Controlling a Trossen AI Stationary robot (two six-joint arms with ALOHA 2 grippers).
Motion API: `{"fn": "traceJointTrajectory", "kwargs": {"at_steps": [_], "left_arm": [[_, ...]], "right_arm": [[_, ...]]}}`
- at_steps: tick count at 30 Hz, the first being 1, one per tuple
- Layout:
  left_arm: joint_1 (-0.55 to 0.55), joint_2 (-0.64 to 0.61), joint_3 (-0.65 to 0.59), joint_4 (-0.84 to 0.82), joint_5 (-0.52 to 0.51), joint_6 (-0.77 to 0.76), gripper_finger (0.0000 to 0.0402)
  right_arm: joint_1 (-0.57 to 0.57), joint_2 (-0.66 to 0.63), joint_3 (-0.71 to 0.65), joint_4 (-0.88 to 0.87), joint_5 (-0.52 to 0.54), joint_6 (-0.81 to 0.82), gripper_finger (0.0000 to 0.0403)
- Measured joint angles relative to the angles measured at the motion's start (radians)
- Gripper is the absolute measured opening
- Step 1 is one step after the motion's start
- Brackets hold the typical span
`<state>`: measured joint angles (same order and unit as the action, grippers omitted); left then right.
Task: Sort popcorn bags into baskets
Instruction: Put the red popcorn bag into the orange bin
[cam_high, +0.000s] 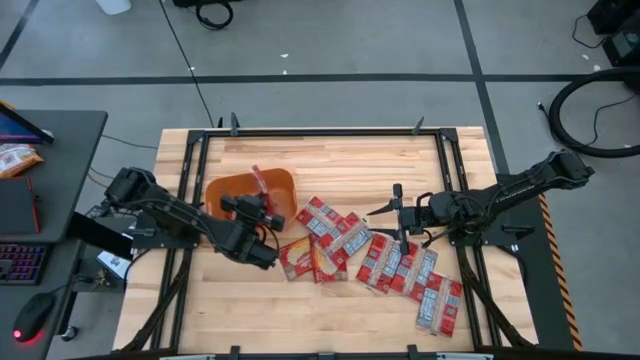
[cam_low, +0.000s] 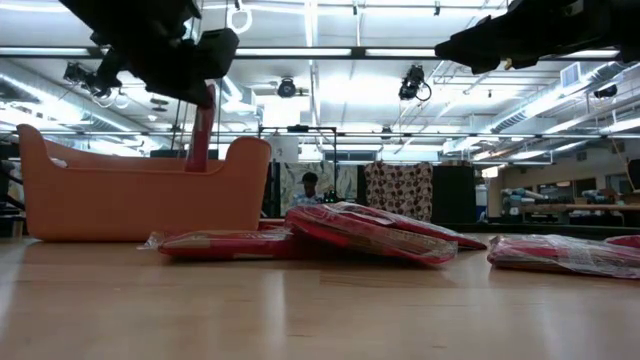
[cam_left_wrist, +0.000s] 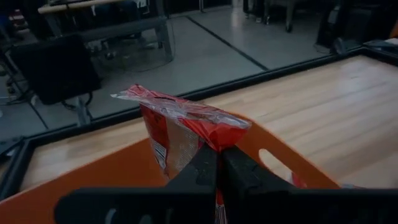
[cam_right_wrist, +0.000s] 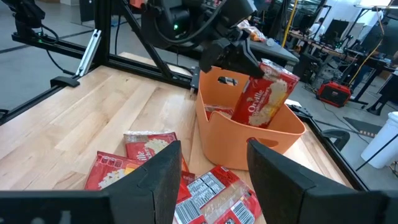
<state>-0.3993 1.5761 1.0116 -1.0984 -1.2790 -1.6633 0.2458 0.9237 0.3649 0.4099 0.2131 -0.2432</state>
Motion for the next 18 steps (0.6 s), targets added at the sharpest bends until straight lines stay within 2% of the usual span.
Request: {"fn": "traceJointTrajectory", "kwargs": {"at_steps": [3, 6, 18], "left_arm": [[0.004, 0.0, -0.023, 0.057, 0.01, 0.036, 0.0009], [0.006, 0.0, -0.04, 0.076, 0.077, 0.057, 0.0015], [0.025, 0.0, -0.042, -0.008, 0.32, 0.016, 0.0099]], "right_arm": [[0.0, 0.0, 0.0, 0.0, 0.0, 0.0, 0.0187], [0.0, 0.0, 0.0, -0.001, 0.0, 0.0, 0.0187], [0.0, 0.0, 0.0, -0.001, 0.0, 0.0, 0.0187]]}}
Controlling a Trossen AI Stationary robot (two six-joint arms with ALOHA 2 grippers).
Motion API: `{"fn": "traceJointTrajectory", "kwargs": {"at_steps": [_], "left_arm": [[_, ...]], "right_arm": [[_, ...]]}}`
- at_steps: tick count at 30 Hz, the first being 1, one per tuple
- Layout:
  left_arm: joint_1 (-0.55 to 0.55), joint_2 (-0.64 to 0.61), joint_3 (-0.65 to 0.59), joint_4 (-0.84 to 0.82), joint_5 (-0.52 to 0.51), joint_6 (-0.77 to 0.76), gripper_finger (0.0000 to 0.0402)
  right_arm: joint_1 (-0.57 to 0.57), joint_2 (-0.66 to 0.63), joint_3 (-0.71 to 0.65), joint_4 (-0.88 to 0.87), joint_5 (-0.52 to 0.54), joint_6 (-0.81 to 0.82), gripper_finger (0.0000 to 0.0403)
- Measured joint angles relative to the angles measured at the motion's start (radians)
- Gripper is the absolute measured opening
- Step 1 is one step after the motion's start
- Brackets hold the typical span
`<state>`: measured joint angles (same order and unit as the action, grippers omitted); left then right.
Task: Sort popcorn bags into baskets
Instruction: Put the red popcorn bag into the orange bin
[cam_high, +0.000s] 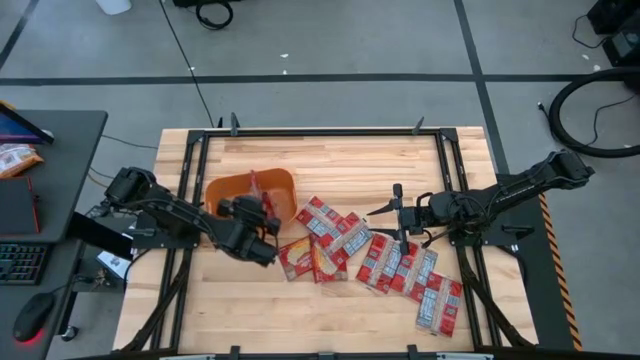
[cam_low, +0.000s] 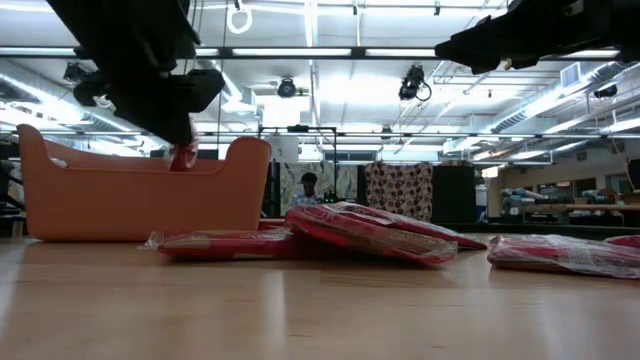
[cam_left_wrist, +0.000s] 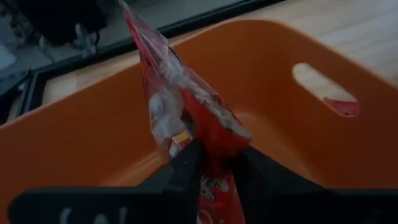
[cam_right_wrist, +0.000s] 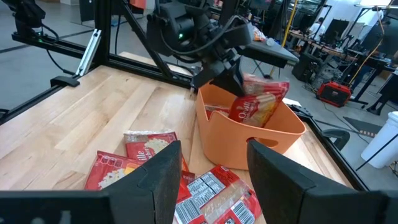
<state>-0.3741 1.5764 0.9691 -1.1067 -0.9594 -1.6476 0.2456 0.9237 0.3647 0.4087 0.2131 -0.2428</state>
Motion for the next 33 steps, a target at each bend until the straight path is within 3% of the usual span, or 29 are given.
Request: {"fn": "traceJointTrajectory", "kwargs": {"at_steps": [6, 12, 18, 22, 28, 33], "left_arm": [[0.0, 0.0, 0.013, -0.092, 0.043, -0.116, 0.0115], [-0.011, 0.001, 0.108, -0.271, 0.111, -0.122, 0.0116], [-0.01, 0.001, 0.202, -0.466, 0.285, -0.121, 0.0117], [-0.006, 0.002, 0.233, -0.458, 0.363, 0.005, 0.0117], [-0.002, 0.011, 0.311, -0.282, 0.364, 0.39, 0.0117], [0.051, 0.014, 0.349, -0.406, 0.406, 0.384, 0.0116]], "right_arm": [[0.0, 0.0, 0.0, -0.002, 0.0, 0.0, 0.0187], [0.0, 0.0, 0.0, -0.006, 0.0, 0.0, 0.0187], [0.0, 0.0, 0.0, -0.006, 0.0, 0.0, 0.0187], [0.0, 0.0, 0.0, -0.005, 0.0, 0.0, 0.0187], [0.0, 0.002, 0.0, 0.007, 0.0, 0.0, 0.0187], [0.0, 0.007, 0.0, 0.006, 0.0, 0.0, 0.0187]]}}
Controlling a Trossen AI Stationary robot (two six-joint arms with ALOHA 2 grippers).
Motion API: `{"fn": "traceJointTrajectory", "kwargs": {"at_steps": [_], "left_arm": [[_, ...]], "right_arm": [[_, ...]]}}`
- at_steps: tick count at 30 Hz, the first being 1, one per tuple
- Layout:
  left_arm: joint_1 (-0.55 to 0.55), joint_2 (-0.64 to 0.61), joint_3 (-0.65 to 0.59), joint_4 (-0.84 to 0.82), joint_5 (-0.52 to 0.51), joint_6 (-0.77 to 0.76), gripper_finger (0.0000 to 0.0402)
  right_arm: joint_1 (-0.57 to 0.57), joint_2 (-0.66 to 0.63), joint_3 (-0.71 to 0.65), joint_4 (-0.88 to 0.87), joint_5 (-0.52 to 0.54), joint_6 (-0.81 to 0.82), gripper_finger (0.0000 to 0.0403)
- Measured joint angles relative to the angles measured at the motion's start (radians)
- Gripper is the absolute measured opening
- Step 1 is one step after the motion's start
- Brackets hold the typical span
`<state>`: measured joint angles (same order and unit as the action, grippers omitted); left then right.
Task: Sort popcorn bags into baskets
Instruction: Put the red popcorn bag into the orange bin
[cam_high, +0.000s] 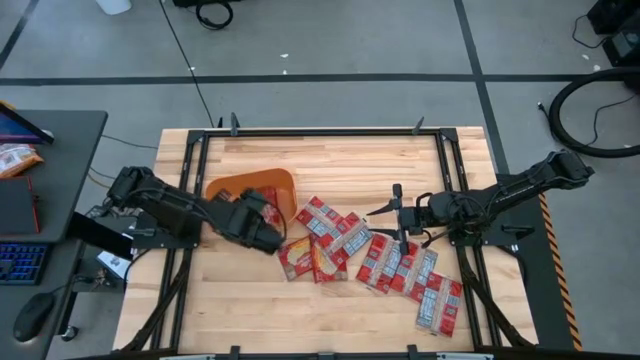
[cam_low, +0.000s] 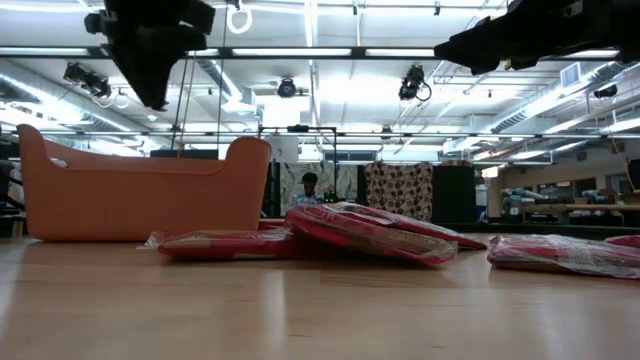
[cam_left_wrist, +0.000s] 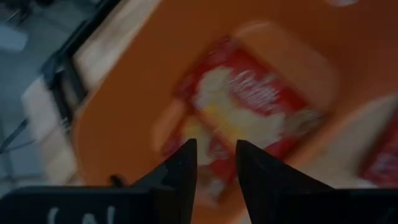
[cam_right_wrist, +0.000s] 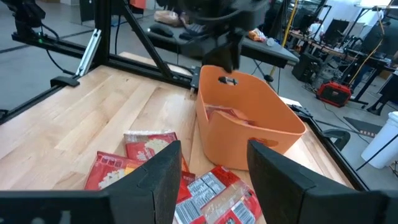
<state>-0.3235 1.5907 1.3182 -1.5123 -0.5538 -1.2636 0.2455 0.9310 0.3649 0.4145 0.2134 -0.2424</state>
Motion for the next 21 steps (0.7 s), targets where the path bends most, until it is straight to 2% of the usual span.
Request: {"fn": "traceJointTrajectory", "kwargs": {"at_steps": [3, 5, 10, 14, 17, 21], "left_arm": [[0.023, 0.0, 0.0, 0.002, 0.058, 0.027, 0.0116], [0.024, 0.0, 0.0, 0.078, 0.086, 0.114, 0.0116], [0.01, 0.0, 0.0, 0.477, 0.141, 0.367, 0.0116], [-0.008, 0.024, 0.001, 0.793, 0.114, 0.493, 0.0116], [-0.012, 0.072, 0.001, 0.937, 0.105, 0.551, 0.0116], [-0.012, 0.143, 0.0, 1.039, 0.107, 0.601, 0.0116]], "right_arm": [[0.0, 0.0, 0.0, 0.002, 0.0, 0.0, 0.0187], [-0.001, 0.0, 0.0, 0.0, 0.0, -0.001, 0.0187], [-0.001, 0.0, 0.0, 0.001, 0.0, -0.003, 0.0187], [-0.001, 0.0, 0.0, 0.0, 0.0, -0.003, 0.0187], [-0.001, 0.0, 0.0, 0.0, 0.0, -0.003, 0.0187], [-0.001, 0.0, 0.0, 0.001, 0.0, -0.003, 0.0187]]}}
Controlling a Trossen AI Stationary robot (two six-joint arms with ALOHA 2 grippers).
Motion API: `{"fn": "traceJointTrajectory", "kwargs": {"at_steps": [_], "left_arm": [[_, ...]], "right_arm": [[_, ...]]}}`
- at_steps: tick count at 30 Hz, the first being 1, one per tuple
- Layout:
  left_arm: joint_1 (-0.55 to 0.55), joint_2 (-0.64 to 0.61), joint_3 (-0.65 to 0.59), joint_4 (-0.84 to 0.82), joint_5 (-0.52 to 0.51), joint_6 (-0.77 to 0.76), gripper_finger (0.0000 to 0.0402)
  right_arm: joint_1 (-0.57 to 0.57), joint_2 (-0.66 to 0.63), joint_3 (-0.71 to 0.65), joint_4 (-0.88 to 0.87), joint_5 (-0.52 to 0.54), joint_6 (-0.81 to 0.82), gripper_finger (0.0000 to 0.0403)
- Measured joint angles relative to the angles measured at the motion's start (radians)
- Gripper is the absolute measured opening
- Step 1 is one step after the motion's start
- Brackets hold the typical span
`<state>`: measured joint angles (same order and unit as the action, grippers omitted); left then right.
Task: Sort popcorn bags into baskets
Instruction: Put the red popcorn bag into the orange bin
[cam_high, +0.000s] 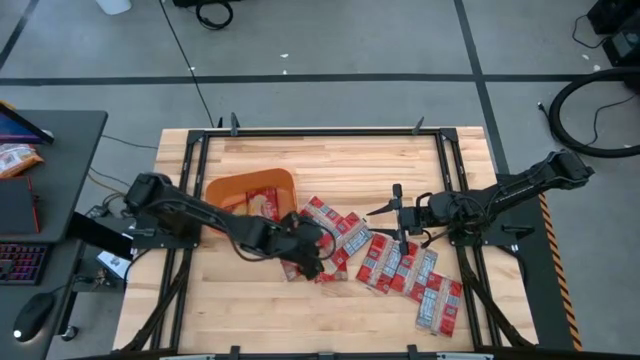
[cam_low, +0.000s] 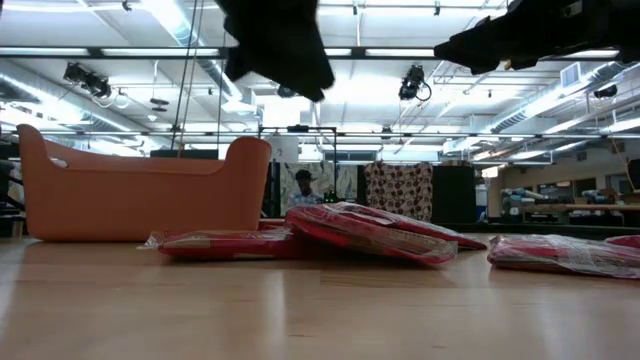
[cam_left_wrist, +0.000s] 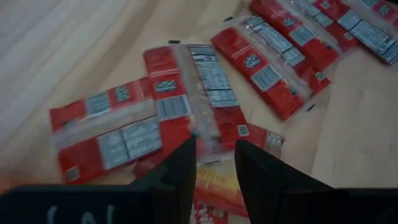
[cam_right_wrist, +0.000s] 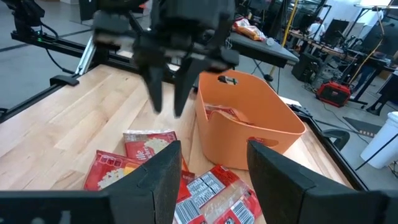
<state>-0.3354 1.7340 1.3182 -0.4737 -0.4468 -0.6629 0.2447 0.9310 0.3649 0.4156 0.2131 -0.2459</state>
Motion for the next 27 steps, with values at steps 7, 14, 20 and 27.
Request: {"fn": "traceJointTrajectory", "kwargs": {"at_steps": [7, 14, 20, 27], "left_arm": [[0.034, 0.137, 0.119, -0.032, 0.073, -0.001, 0.0116], [0.027, 0.298, 0.353, -0.282, 0.162, 0.11, 0.0116], [-0.064, 0.337, 0.444, -0.412, 0.186, 0.312, 0.0116], [-0.199, 0.361, 0.415, -0.469, -0.089, 0.474, 0.0124]], "right_arm": [[-0.001, 0.0, 0.0, 0.002, 0.0, 0.0, 0.0187], [-0.006, 0.0, 0.0, -0.013, 0.0, 0.0, 0.0187], [-0.007, 0.0, 0.0, -0.022, 0.0, -0.001, 0.0187], [-0.007, 0.0, 0.0, -0.015, 0.0, -0.001, 0.0187]]}}
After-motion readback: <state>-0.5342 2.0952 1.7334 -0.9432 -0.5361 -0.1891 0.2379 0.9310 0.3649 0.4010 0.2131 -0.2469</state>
